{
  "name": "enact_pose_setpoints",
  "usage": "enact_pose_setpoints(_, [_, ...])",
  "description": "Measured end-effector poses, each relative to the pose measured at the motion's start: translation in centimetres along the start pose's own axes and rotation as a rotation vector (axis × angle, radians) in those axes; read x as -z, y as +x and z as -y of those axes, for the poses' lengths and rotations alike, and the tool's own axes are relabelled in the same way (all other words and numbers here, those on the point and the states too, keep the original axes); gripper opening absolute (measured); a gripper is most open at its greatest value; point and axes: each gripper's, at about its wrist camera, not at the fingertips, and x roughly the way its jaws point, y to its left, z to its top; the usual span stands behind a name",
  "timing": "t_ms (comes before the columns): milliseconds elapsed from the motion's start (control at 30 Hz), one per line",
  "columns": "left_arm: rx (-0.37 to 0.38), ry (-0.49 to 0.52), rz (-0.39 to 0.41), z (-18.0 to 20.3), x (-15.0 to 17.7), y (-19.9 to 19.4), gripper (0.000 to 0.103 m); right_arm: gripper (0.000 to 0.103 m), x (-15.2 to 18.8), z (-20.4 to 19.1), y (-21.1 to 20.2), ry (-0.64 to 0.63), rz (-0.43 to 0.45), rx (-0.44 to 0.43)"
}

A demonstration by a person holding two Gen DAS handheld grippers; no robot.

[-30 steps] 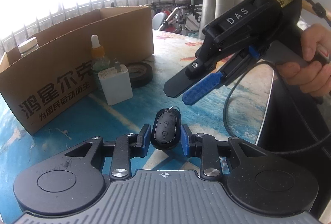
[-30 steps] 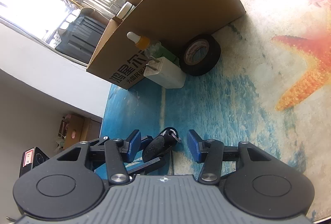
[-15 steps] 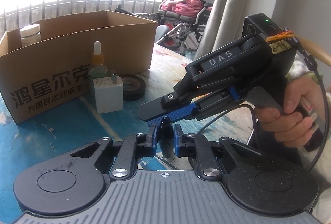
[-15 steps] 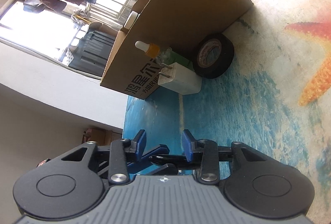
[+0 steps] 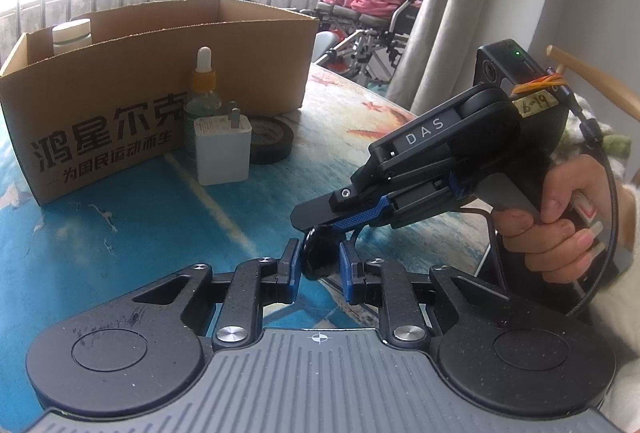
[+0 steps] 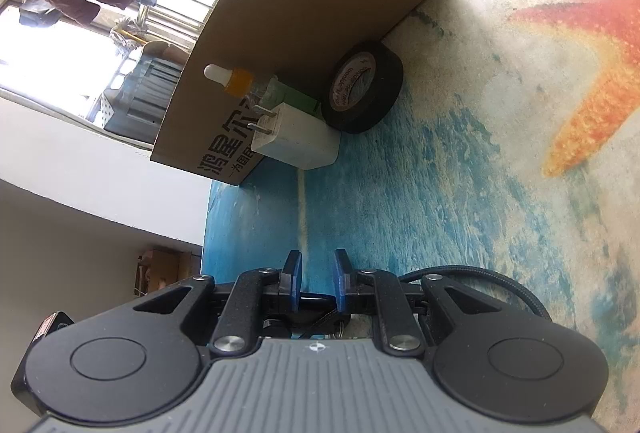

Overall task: Organize rigid objects
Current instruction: 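Lift the black key fob and carry it into the cardboard box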

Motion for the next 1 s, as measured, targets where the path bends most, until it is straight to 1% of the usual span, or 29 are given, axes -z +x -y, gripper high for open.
enact_pose_setpoints(67, [0.005, -0.017, -0.006, -0.1, 0.3, 0.3, 0.019, 0.019, 0.0, 0.0, 0.0, 0.003, -0.003, -0.003])
enact_pose_setpoints(167, [0.026, -0.066, 0.023, -0.7, 0.7, 0.5, 0.018, 0.019, 0.0, -0.3, 0.1, -0.013, -0.002, 0.007])
enact_pose_setpoints(200, [0.023, -0.066, 0.035, -0.5, 0.9, 0.4, 0.017, 0.019, -0.1, -0.3, 0.1, -0.013, 0.0, 0.009])
enact_pose_setpoints(267, [-0.023, -0.002, 0.063, 0.5, 1.1, 0.0, 0.014, 0.019, -0.2, -0.1, -0.1, 0.007, 0.006, 0.009])
enact_pose_setpoints(333, [-0.071, 0.09, 0.104, 1.8, 1.1, -0.8, 0.014, 0.021, -0.4, 0.3, -0.3, 0.038, 0.002, -0.01])
enact_pose_setpoints(400, [-0.134, 0.234, 0.129, 3.5, 0.8, -1.5, 0.014, 0.03, -0.6, 1.0, -0.7, 0.085, 0.004, -0.067])
enact_pose_setpoints(433, [-0.164, 0.291, 0.139, 4.2, 0.7, -1.7, 0.014, 0.037, -0.7, 1.2, -1.0, 0.108, 0.001, -0.089])
enact_pose_setpoints(467, [-0.194, 0.352, 0.145, 4.9, 0.7, -1.7, 0.014, 0.041, -0.8, 1.3, -1.1, 0.125, 0.002, -0.112])
enact_pose_setpoints(533, [-0.268, 0.448, 0.152, 6.0, 0.6, -1.4, 0.014, 0.042, -1.0, 1.4, -1.3, 0.152, 0.006, -0.148])
enact_pose_setpoints(567, [-0.283, 0.473, 0.157, 6.3, 0.6, -1.4, 0.014, 0.043, -1.1, 1.4, -1.4, 0.174, 0.006, -0.178])
enact_pose_setpoints(633, [-0.282, 0.484, 0.172, 6.4, 0.3, -1.5, 0.014, 0.043, -1.3, 1.3, -1.6, 0.204, 0.011, -0.226])
enact_pose_setpoints(700, [-0.29, 0.484, 0.186, 6.4, -0.1, -1.7, 0.014, 0.047, -1.3, 1.1, -1.7, 0.207, 0.013, -0.229])
enact_pose_setpoints(733, [-0.294, 0.491, 0.189, 6.4, -0.2, -1.8, 0.014, 0.052, -1.4, 1.0, -1.6, 0.211, 0.011, -0.23])
enact_pose_setpoints(767, [-0.298, 0.499, 0.199, 6.4, -0.3, -1.8, 0.014, 0.055, -1.4, 1.0, -1.6, 0.219, 0.01, -0.234])
enact_pose_setpoints(833, [-0.306, 0.535, 0.205, 6.7, -0.6, -1.8, 0.014, 0.053, -1.6, 1.0, -1.7, 0.234, 0.008, -0.26])
enact_pose_setpoints(900, [-0.317, 0.578, 0.216, 7.3, -0.8, -2.0, 0.014, 0.05, -1.9, 0.3, -1.9, 0.206, 0.021, -0.263])
enact_pose_setpoints(933, [-0.327, 0.599, 0.232, 7.6, -1.0, -2.2, 0.014, 0.043, -2.1, -0.4, -2.3, 0.177, 0.033, -0.268])
enact_pose_setpoints(967, [-0.341, 0.623, 0.244, 7.9, -1.3, -2.4, 0.014, 0.039, -2.3, -1.0, -2.4, 0.156, 0.037, -0.274])
enact_pose_setpoints(1000, [-0.354, 0.648, 0.255, 8.1, -1.7, -2.7, 0.014, 0.039, -2.6, -1.8, -2.7, 0.129, 0.045, -0.279])
